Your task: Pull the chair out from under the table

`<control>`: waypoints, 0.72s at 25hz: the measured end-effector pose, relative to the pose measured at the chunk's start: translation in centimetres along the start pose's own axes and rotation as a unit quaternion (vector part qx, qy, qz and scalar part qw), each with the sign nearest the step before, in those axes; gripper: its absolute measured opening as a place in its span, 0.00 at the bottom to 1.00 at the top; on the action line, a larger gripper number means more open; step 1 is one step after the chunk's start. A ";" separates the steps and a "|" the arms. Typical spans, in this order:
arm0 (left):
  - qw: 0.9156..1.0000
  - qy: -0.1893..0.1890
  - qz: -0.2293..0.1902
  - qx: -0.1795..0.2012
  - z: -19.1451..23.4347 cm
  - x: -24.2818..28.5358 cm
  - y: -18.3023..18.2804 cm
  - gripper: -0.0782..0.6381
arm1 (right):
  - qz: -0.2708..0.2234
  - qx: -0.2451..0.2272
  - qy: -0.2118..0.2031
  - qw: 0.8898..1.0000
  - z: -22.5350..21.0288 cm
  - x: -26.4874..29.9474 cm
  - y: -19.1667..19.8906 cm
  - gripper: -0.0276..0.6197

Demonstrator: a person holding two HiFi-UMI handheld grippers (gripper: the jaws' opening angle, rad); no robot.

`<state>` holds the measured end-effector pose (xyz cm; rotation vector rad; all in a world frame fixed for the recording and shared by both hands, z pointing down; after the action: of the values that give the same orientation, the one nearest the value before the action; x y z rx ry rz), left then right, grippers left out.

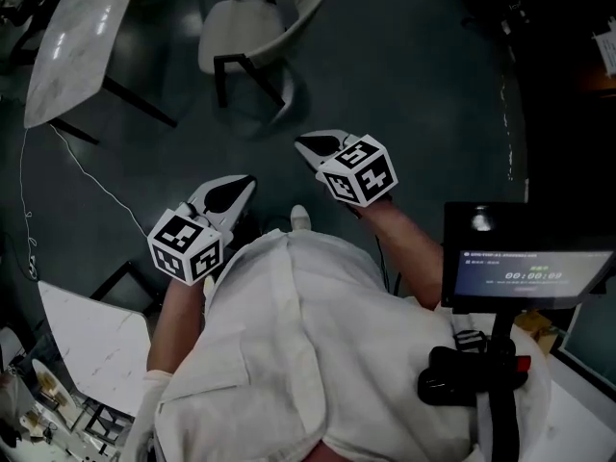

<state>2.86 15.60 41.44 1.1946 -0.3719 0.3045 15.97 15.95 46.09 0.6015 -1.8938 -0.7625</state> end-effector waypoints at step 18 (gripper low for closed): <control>1.000 -0.005 0.017 0.005 -4.6 1.5 2.5 0.12 | -0.018 -0.016 -0.035 0.999 2.0 -3.8 4.2 0.05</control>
<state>3.71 20.85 42.68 1.2010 -0.3990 0.3300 15.38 21.96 46.20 0.5985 -1.9350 -0.8449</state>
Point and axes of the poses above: the fingertips, and each gripper's own axes: x forward along the fingers, z to its left, y out of its underside, the point moved 3 cm from there along -x, backward along the fingers, and after that the axes turned 4 degrees about x, right-handed, at the moved point
